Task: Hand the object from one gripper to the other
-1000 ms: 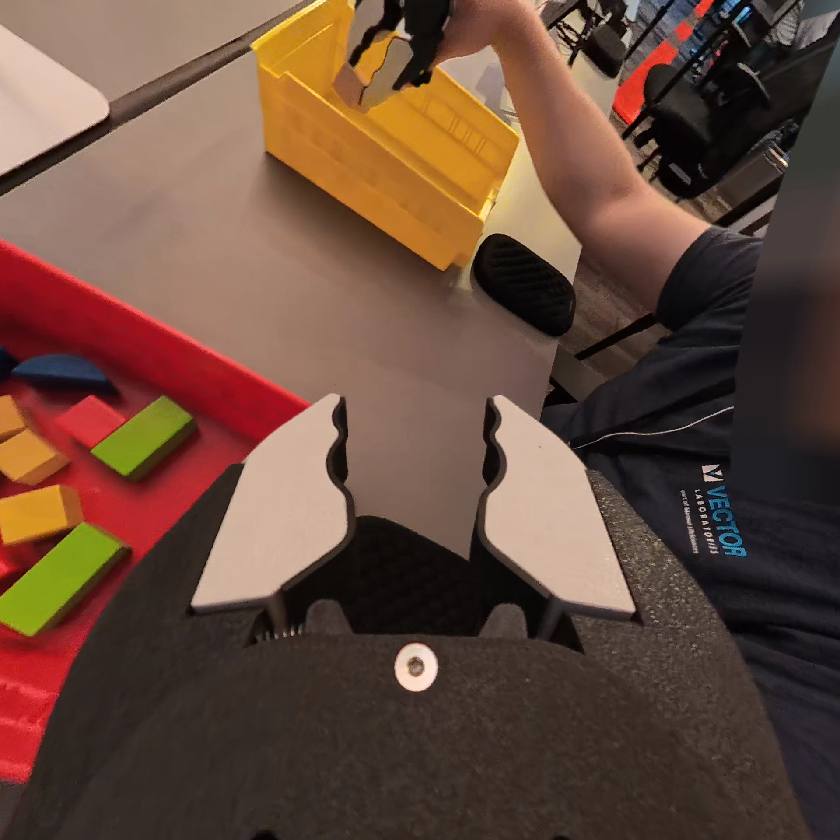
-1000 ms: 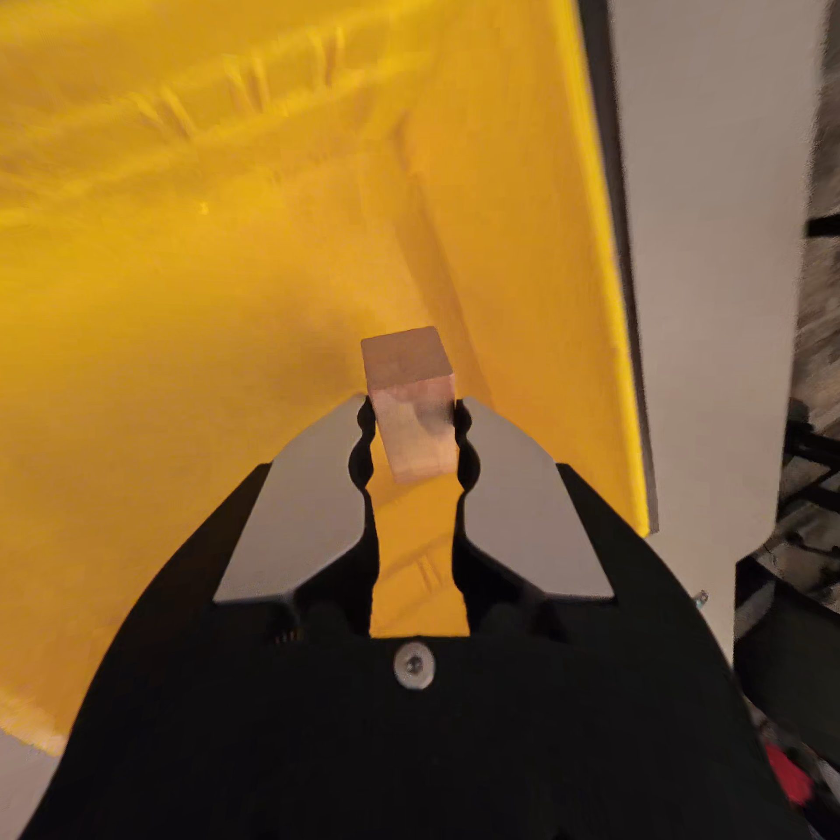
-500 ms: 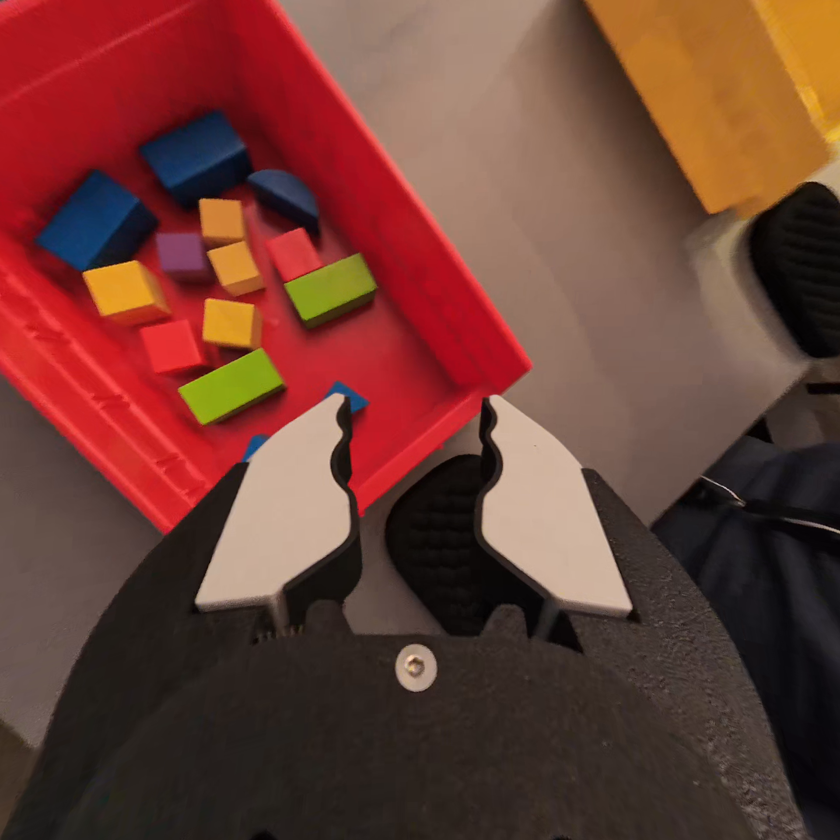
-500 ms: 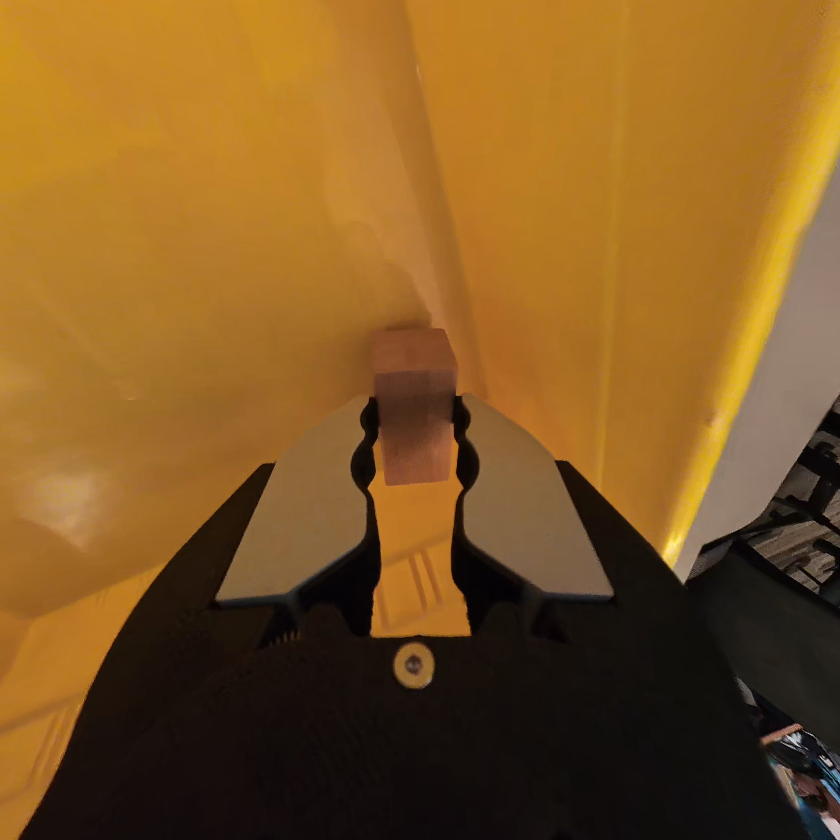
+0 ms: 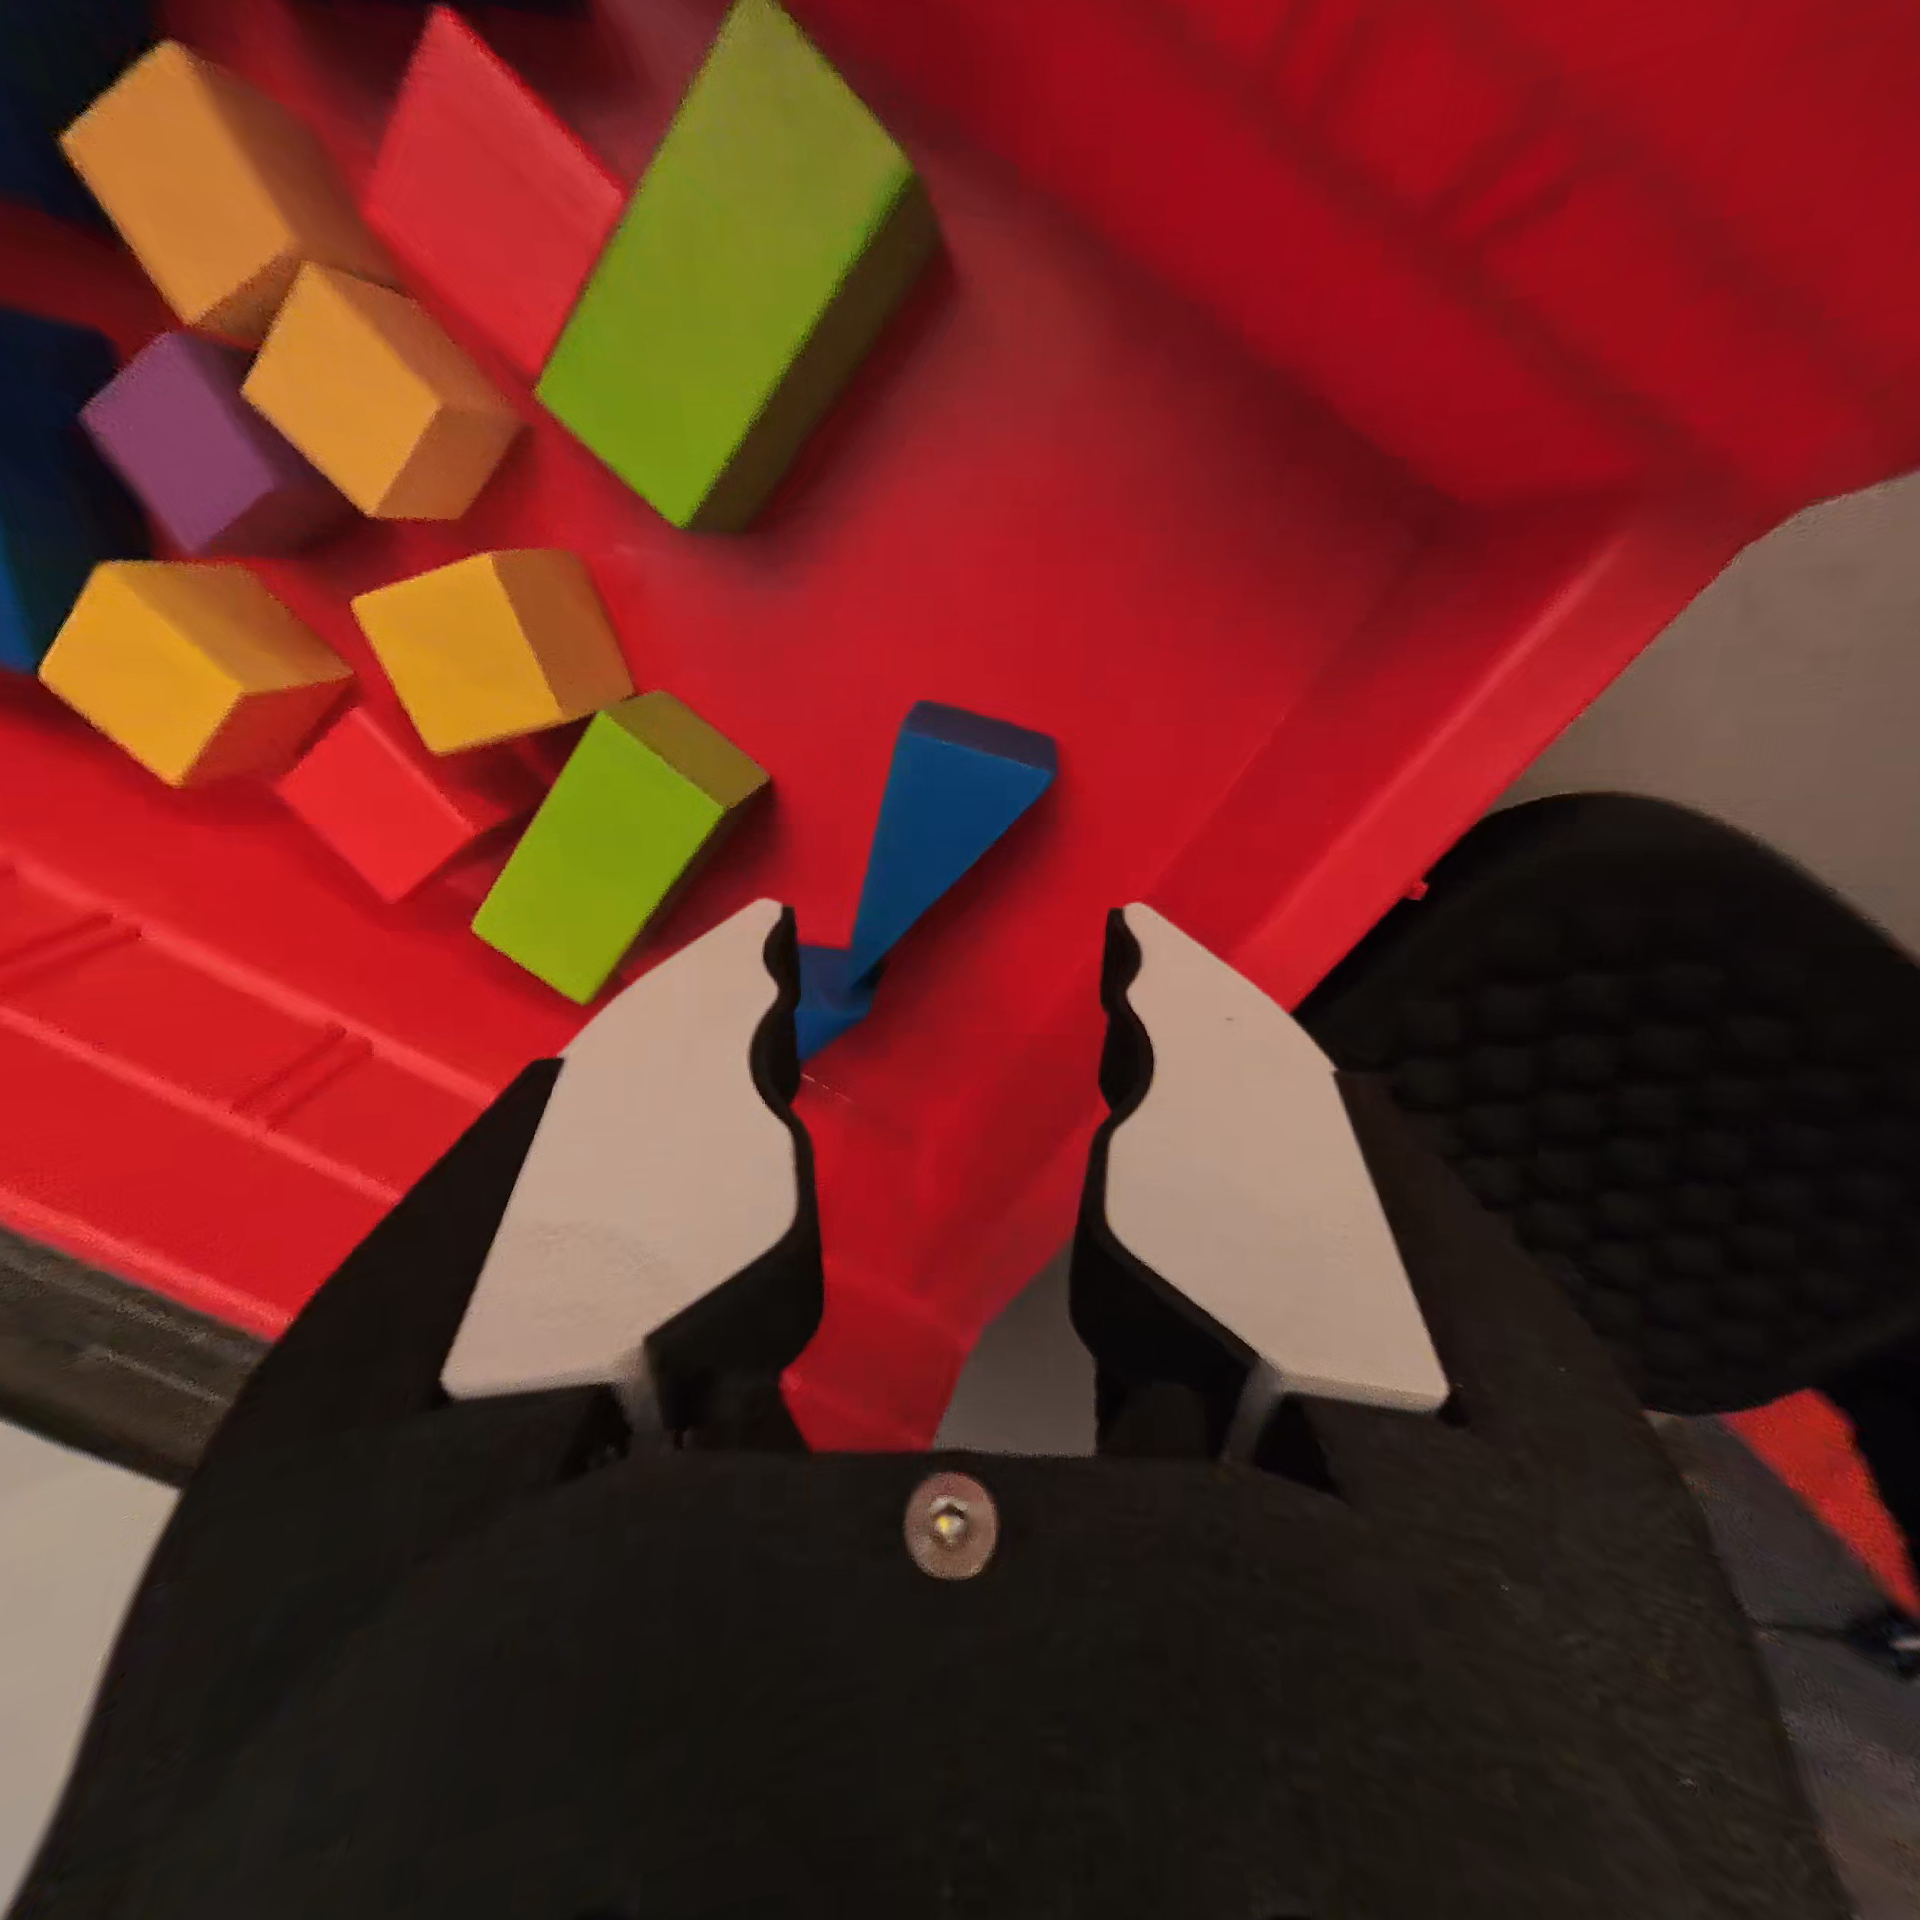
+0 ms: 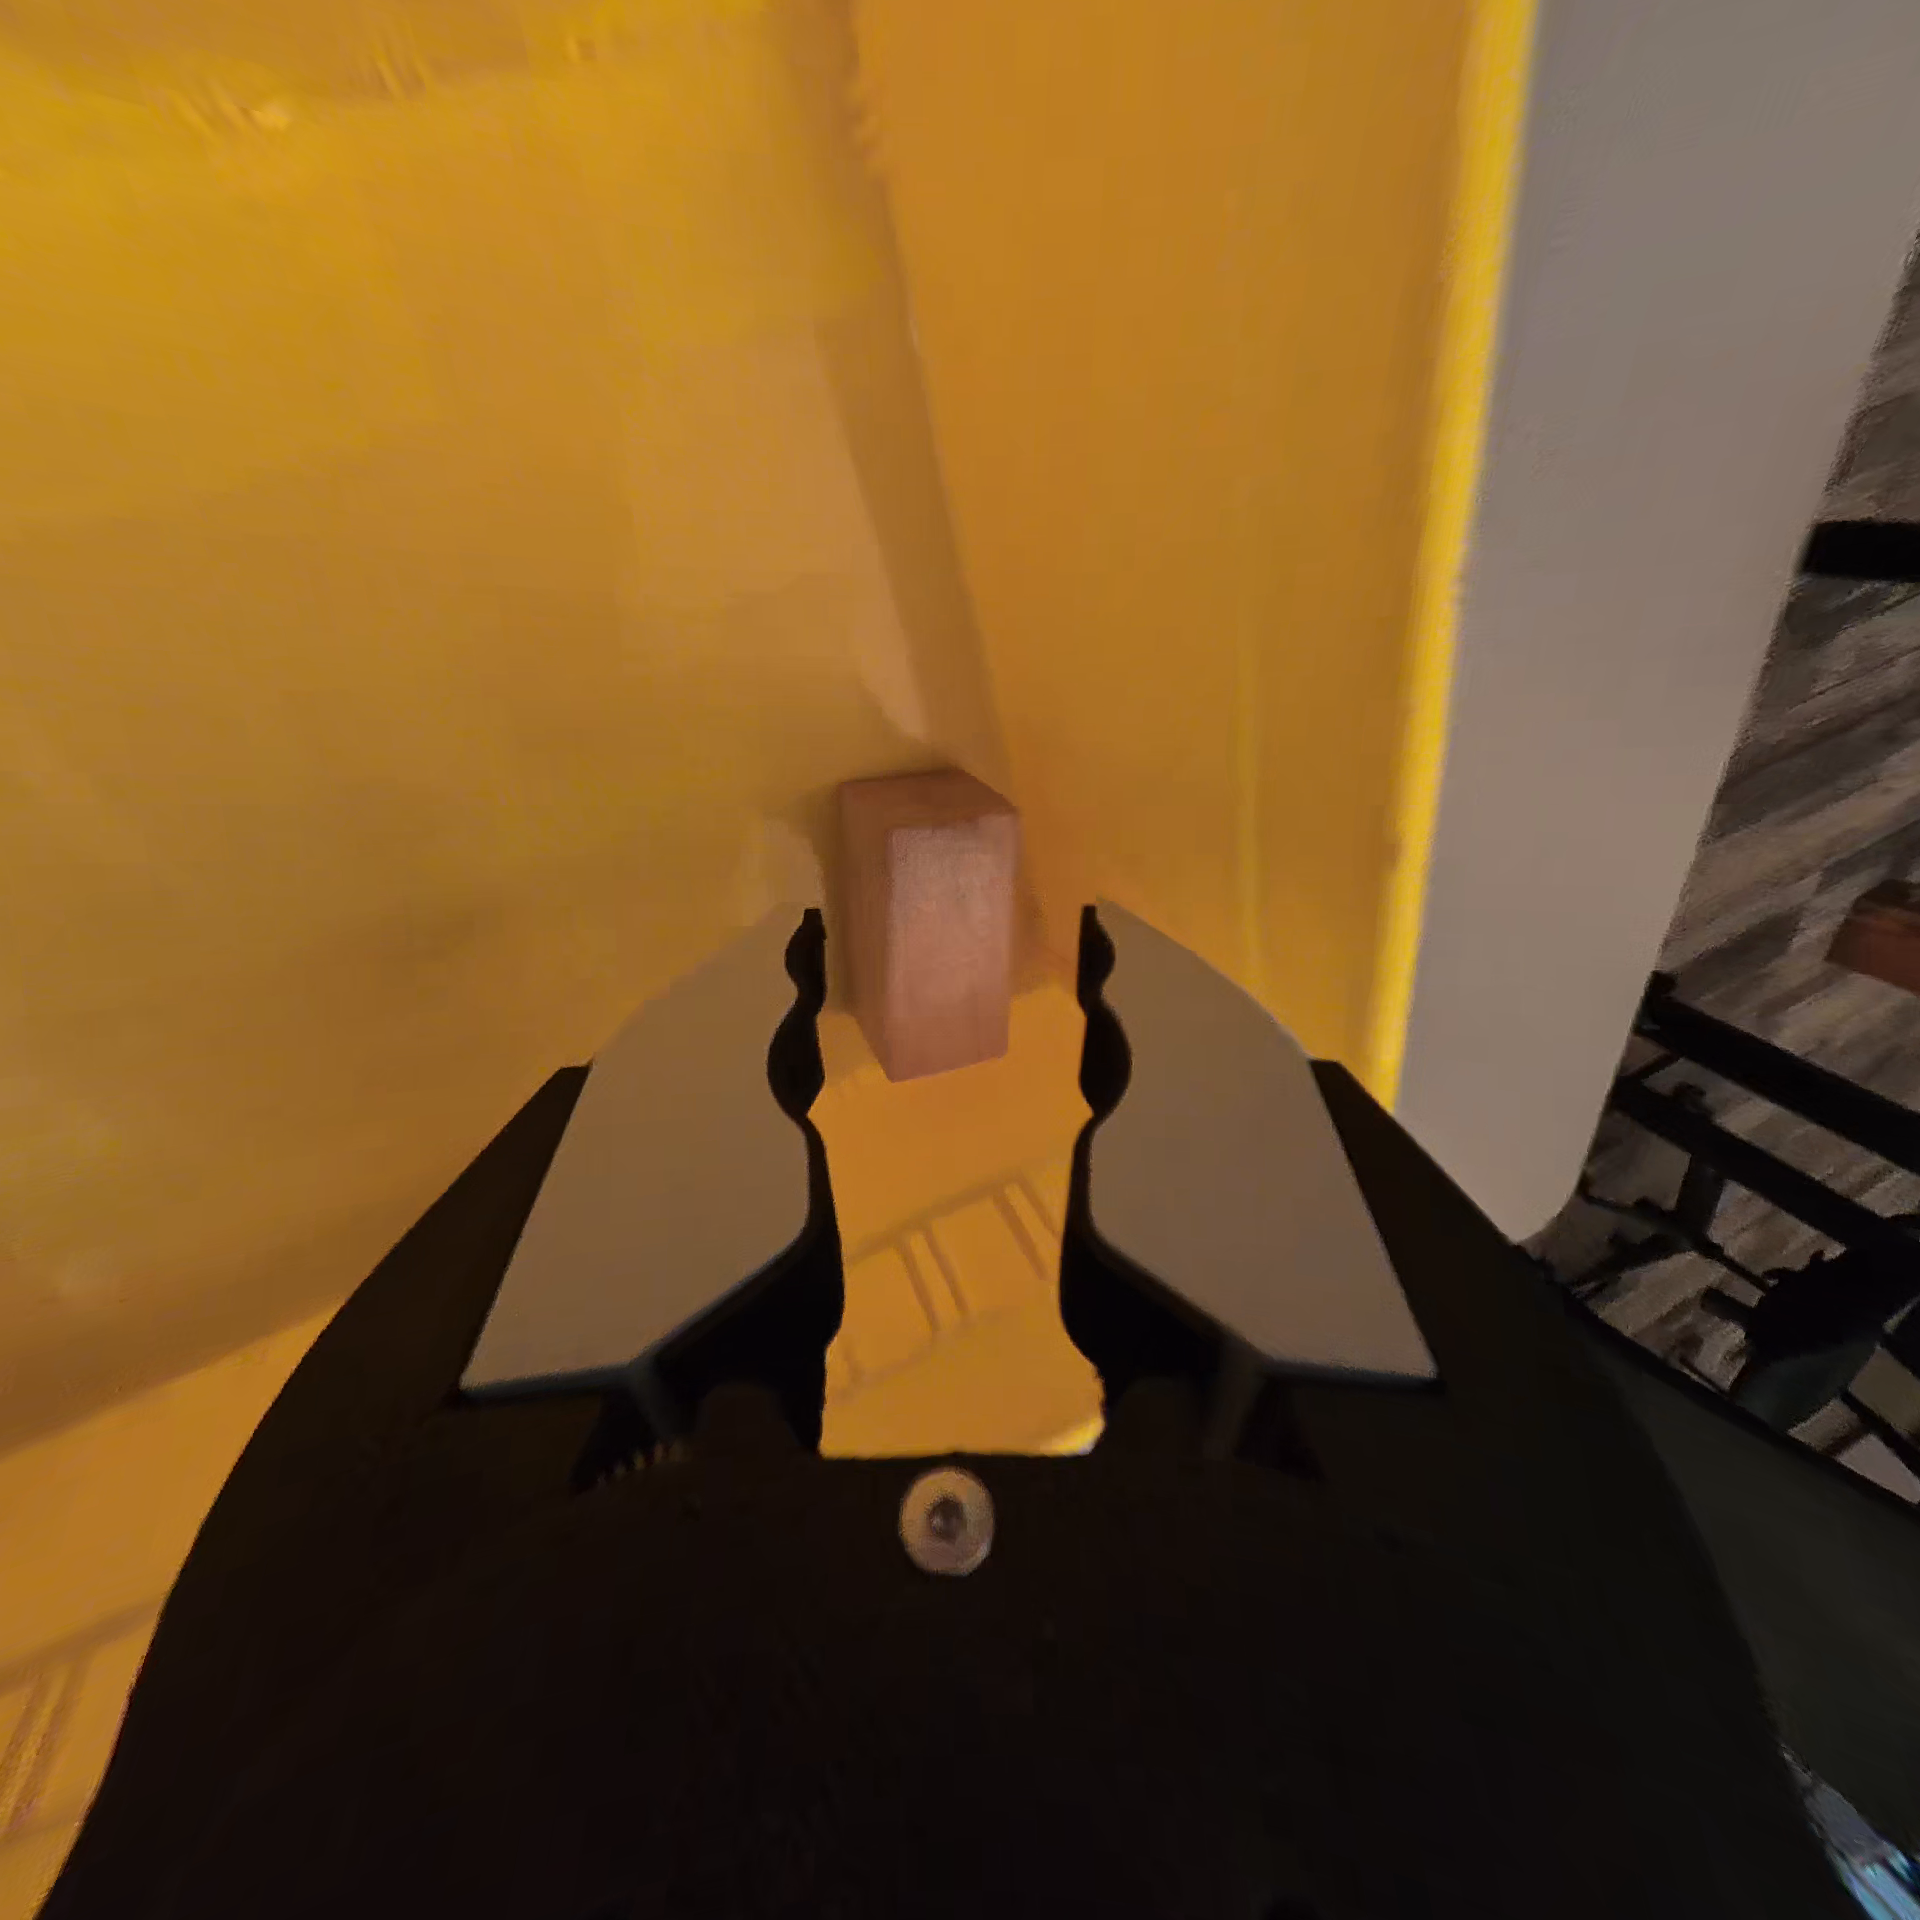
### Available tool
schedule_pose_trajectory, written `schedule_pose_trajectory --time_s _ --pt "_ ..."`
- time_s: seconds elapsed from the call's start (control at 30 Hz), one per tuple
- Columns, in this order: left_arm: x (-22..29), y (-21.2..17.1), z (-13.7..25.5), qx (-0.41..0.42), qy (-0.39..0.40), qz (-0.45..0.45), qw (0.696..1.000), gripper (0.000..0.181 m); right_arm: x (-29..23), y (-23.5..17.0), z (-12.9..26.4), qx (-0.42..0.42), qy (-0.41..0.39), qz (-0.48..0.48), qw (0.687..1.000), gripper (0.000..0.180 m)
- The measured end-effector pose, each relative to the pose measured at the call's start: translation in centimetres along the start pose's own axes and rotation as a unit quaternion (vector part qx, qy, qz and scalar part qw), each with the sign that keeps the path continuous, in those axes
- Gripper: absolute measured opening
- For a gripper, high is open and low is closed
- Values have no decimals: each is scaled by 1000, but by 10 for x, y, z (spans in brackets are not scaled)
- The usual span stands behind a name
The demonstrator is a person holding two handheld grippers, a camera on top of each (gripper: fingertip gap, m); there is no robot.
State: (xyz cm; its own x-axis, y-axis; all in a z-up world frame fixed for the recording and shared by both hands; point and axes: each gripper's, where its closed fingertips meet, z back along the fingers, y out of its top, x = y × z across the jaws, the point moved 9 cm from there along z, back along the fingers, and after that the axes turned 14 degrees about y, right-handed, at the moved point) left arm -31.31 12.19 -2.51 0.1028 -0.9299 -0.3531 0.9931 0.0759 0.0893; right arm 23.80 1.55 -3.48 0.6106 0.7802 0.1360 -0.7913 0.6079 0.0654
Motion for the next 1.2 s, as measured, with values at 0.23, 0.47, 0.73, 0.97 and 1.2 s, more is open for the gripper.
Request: schedule_pose_trajectory --time_s 0.23,0.47,0.73,0.97,1.2 --pt "-5 7 -27 -20 7 -58 998 42 -29 10 44 84 -34 36 995 50" --pt "-3 10 -31 -11 -41 -51 998 24 -63 29 68 182 -45 70 980 49" --pt "-20 44 64 235 -137 46 961 24 -132 103 108 433 -101 197 874 49" --pt "5 120 147 298 -287 -108 904 24 -205 190 142 473 -127 396 777 60" --pt "30 167 158 246 -306 -184 901 24 -219 205 157 399 -152 470 773 43"
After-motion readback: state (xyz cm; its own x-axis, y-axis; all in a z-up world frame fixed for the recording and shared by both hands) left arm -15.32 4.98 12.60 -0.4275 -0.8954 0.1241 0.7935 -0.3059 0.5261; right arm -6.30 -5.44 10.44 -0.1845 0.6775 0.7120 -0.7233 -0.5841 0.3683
